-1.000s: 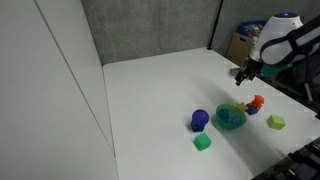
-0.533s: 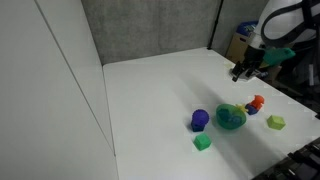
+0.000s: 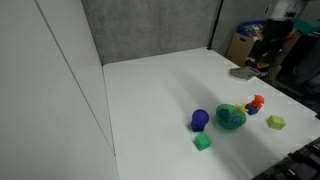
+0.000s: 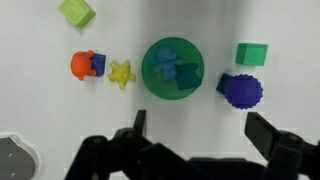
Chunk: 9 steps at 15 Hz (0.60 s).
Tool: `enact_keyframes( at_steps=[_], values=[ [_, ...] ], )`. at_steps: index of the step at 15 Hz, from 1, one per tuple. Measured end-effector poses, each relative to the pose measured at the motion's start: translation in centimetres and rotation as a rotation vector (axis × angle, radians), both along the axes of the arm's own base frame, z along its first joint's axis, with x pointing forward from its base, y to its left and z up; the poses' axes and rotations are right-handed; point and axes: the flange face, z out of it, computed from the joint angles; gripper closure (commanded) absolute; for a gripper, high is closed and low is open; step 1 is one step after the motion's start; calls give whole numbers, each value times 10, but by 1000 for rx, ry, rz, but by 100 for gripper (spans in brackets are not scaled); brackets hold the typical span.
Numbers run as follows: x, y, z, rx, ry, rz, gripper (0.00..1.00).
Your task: Remove the yellow toy from the green bowl and put it on the table
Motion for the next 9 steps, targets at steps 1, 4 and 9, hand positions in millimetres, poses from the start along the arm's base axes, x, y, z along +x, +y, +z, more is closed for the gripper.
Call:
enact_keyframes(
  at_steps=[1,4,9],
  values=[
    [-6,2,15,1,6,4,0],
    [-24,6,58,-10,9,19,0],
    [-44,9,98,-26,-13,31,0]
  ],
)
